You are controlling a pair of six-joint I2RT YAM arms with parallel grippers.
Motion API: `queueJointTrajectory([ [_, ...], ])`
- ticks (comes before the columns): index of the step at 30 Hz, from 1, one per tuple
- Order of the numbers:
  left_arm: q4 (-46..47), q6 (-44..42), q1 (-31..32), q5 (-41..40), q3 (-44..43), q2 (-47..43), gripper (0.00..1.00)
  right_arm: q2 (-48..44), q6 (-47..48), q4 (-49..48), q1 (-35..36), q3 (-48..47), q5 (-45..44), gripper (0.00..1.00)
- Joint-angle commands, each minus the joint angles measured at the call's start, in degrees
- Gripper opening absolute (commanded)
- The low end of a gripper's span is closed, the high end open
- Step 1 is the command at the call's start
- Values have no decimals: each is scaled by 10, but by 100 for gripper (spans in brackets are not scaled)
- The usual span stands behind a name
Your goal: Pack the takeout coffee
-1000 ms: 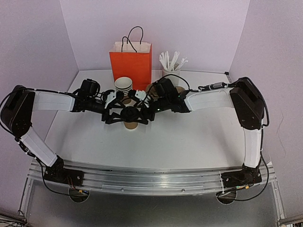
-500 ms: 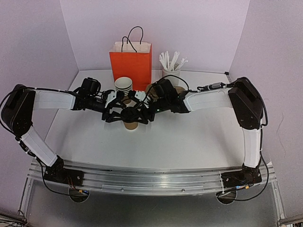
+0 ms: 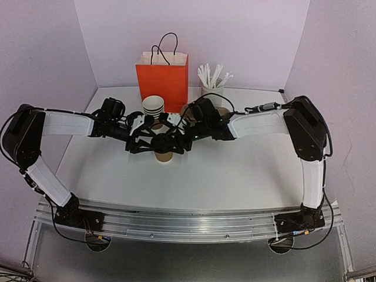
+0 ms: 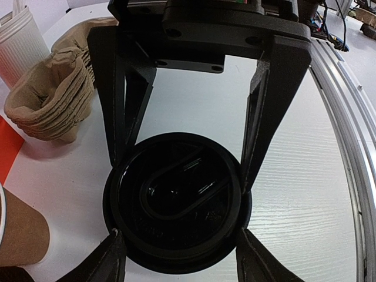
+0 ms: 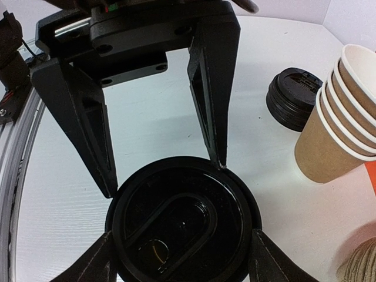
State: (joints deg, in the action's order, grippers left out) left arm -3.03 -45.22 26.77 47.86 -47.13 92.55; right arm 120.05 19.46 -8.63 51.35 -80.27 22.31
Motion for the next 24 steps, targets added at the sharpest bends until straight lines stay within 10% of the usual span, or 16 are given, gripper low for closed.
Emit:
queueJointTrajectory([
  [1, -3, -17, 4, -19, 7, 17, 60, 23, 10, 26, 13, -14, -21, 69],
  [24, 96, 44, 61, -32, 78, 104, 51, 53, 8, 76, 51, 33, -104, 63],
])
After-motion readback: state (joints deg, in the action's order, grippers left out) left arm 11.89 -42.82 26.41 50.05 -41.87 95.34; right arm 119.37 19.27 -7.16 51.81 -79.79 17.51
